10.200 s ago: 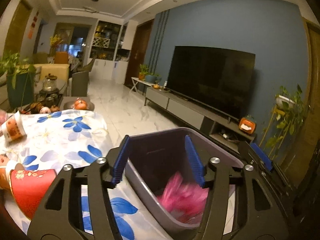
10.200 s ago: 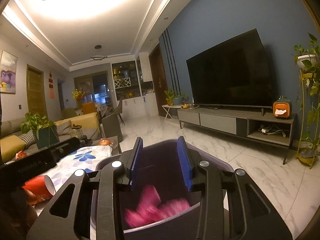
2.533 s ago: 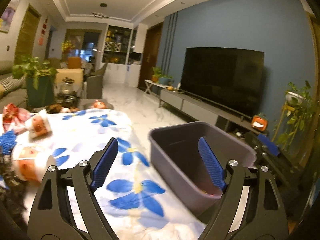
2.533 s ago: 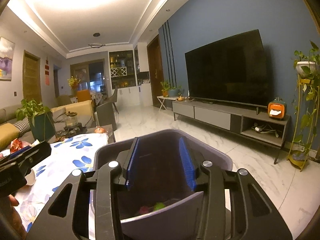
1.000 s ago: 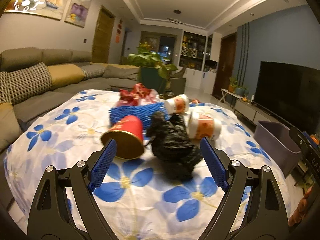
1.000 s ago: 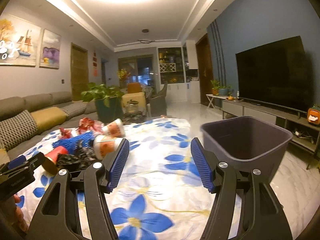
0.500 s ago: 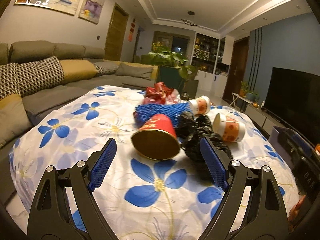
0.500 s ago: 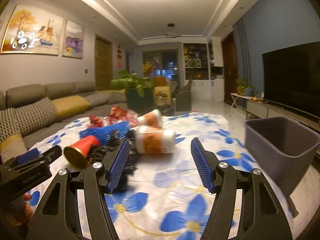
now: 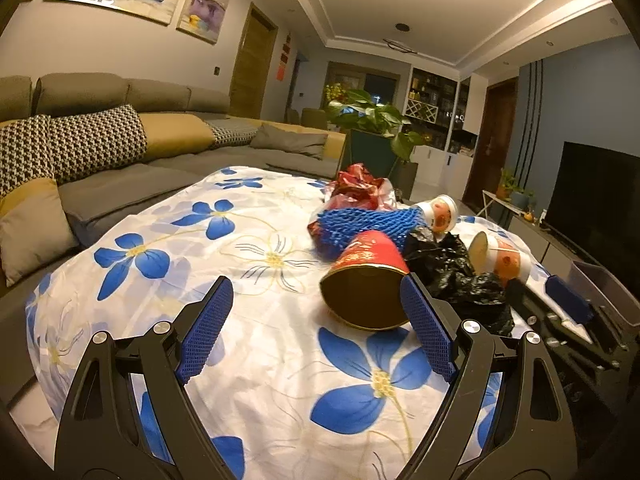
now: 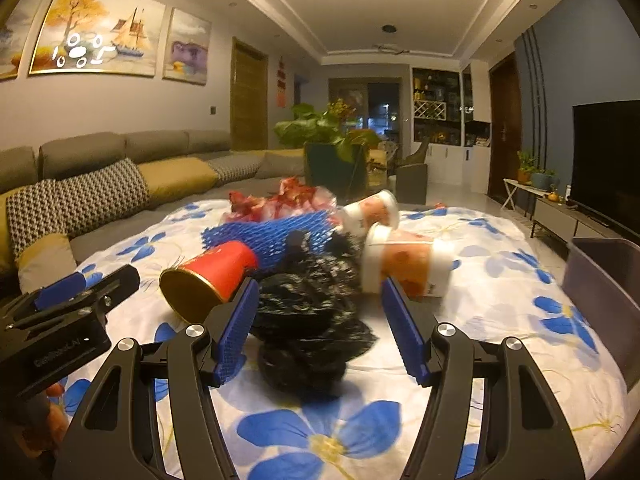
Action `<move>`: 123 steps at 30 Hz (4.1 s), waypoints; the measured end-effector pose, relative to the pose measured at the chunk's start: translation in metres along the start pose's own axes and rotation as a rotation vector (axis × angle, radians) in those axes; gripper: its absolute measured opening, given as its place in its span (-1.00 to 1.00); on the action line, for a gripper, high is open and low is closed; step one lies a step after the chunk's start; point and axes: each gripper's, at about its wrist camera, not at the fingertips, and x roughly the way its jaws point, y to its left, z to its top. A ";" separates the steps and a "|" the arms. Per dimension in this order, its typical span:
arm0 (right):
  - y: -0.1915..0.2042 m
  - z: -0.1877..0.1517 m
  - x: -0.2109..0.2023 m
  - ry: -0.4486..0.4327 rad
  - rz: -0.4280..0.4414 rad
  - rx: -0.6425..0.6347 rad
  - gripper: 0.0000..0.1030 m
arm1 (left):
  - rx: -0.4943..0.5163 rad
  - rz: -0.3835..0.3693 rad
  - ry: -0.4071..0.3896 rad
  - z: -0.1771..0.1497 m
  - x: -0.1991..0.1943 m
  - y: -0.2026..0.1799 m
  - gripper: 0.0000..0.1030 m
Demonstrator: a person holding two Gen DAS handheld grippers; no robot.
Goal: Collect trash
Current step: 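Move both tools back toward the black plastic bag on the table, then grasp the black plastic bag with the right tool, then grasp the red printed paper cup rim with the left tool while the right tool holds the black bag, then carry the red cup and black bag over the grey bin with both tools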
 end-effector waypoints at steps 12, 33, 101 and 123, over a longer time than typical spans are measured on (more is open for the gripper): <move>0.004 -0.005 0.026 0.101 -0.001 -0.027 -0.63 | -0.008 -0.007 0.017 0.000 0.014 0.008 0.63; -0.038 0.012 -0.030 -0.031 -0.071 0.051 -0.93 | 0.024 -0.087 0.204 0.001 0.068 -0.001 0.08; -0.196 0.033 -0.159 -0.248 -0.367 0.192 -0.94 | 0.238 -0.555 0.034 0.045 -0.019 -0.258 -0.97; -0.284 0.026 -0.151 -0.270 -0.588 0.223 -0.94 | 0.336 -0.682 0.053 0.020 0.014 -0.387 -0.97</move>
